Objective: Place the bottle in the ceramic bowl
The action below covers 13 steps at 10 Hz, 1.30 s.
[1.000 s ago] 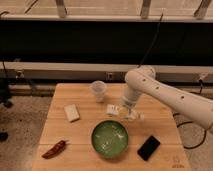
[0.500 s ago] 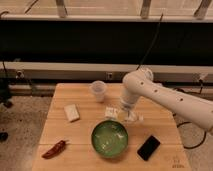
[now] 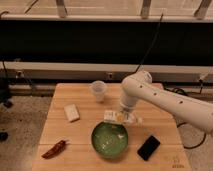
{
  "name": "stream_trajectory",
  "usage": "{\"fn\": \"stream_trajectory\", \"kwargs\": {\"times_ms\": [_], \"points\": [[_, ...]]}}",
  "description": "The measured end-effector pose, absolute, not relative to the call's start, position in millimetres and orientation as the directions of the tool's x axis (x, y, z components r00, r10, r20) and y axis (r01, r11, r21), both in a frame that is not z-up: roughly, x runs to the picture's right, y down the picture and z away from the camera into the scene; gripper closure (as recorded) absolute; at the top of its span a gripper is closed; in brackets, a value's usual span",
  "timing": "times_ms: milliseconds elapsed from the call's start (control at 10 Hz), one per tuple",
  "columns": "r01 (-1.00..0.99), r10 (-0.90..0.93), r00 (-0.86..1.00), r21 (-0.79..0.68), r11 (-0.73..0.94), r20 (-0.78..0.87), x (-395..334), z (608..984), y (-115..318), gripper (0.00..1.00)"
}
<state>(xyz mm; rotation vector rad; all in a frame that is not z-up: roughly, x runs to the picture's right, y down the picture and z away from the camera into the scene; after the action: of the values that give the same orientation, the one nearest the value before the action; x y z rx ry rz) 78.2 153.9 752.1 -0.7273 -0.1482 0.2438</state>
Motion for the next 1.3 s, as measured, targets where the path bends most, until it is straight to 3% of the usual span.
{"fn": "stream_trajectory", "kwargs": {"times_ms": [1300], "points": [[-0.096, 0.208, 0.973, -0.656, 0.749, 0.095, 68, 749, 174, 1.0]]}}
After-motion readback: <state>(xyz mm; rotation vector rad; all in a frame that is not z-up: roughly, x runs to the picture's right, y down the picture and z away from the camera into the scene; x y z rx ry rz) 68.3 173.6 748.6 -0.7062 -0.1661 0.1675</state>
